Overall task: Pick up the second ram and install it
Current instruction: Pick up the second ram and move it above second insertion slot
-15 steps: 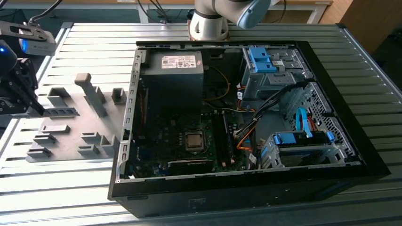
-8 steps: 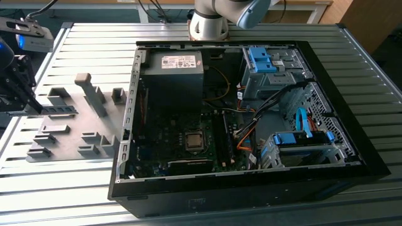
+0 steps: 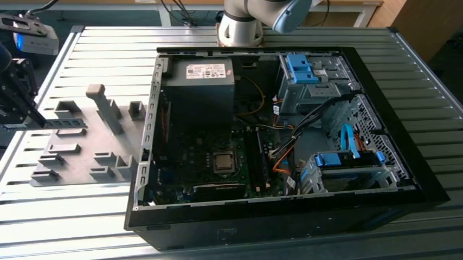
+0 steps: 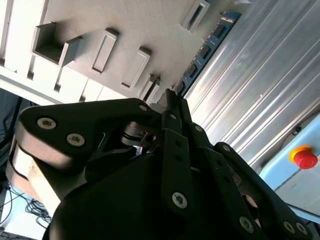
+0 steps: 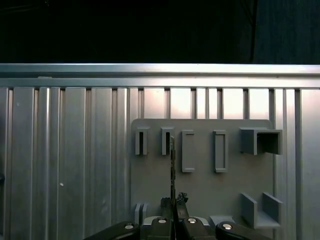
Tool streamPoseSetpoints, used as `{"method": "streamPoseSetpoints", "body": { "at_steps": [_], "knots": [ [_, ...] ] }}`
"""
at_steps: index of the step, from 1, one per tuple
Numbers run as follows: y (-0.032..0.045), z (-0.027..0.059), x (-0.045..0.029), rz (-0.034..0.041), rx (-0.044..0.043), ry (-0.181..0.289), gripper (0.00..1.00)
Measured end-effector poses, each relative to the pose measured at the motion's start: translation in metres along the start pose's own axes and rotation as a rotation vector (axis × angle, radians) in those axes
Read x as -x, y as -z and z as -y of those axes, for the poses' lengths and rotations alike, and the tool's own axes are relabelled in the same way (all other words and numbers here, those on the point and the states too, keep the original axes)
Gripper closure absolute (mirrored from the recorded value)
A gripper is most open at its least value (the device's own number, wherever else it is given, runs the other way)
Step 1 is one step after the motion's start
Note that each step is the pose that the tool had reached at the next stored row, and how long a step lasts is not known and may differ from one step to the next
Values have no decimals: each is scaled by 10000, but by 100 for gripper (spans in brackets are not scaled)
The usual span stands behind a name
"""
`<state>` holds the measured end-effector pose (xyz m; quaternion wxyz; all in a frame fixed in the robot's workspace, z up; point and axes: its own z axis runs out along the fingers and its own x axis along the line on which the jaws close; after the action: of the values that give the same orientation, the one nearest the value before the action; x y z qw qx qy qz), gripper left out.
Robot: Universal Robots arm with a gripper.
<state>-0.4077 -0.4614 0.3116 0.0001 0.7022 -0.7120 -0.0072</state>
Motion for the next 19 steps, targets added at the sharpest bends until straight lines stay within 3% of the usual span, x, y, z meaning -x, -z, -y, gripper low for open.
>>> {"method": "streamPoseSetpoints", "body": {
  "at_steps": [19],
  "knots": [
    [204, -2, 2, 0, 0, 0, 86]
  ]
}}
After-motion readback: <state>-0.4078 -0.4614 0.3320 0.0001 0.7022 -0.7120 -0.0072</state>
